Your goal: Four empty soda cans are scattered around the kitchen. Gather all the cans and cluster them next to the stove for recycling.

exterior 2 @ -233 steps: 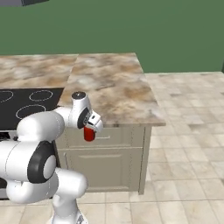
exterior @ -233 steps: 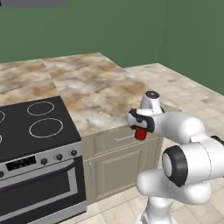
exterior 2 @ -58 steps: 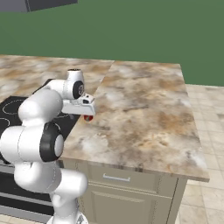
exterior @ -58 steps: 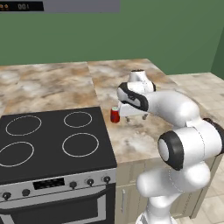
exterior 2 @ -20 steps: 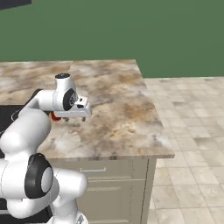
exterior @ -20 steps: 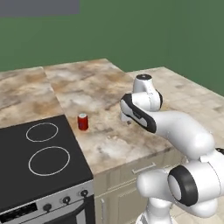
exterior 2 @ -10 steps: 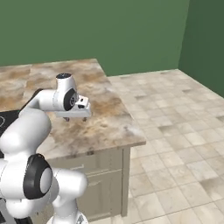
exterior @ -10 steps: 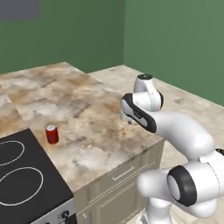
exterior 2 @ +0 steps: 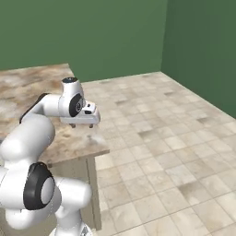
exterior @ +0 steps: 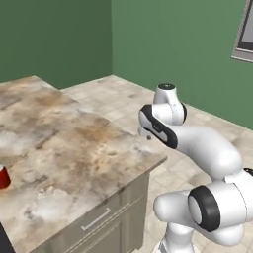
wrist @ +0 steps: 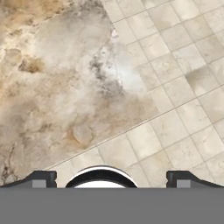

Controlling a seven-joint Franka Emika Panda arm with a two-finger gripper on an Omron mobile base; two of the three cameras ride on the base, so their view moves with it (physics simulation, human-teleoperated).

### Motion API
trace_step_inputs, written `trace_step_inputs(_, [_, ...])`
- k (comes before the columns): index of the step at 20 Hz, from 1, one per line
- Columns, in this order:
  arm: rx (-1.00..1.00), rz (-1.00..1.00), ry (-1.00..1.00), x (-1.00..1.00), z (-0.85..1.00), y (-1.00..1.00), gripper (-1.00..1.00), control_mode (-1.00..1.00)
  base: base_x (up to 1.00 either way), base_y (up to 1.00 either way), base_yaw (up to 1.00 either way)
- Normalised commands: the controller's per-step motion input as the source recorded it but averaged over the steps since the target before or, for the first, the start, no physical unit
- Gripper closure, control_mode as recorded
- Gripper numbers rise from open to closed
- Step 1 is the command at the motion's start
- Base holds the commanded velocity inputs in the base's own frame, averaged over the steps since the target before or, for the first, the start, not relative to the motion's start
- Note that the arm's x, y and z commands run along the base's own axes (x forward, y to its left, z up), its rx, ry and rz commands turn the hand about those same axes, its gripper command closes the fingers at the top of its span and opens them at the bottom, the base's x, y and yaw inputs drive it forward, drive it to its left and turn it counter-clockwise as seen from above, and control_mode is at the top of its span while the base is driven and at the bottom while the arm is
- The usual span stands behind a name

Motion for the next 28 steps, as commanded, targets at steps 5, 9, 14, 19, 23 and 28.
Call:
trace_step_inputs(5, [0.00, 0.00, 0.00, 0.00, 0.00, 0.00, -1.00, 1.00, 0.01, -0.82, -0.23])
trace_step_inputs(9, [0.00, 0.00, 0.00, 0.00, 0.00, 0.00, -1.00, 1.00, 0.00, -0.41, -0.40])
trace_step_inputs(14, [0.00, 0.00, 0.00, 0.00, 0.00, 0.00, -1.00, 1.00, 0.00, -0.25, -0.45])
trace_step_inputs(19, [0.00, 0.00, 0.00, 0.00, 0.00, 0.00, -1.00, 1.00, 0.00, -0.25, -0.45])
trace_step_inputs(23, [0.00, 0.00, 0.00, 0.00, 0.00, 0.00, -1.00, 1.00, 0.02, -0.26, -0.44])
trace_step_inputs(28, [0.00, 0.00, 0.00, 0.00, 0.00, 0.00, -1.00, 1.00, 0.27, -0.15, -0.37])
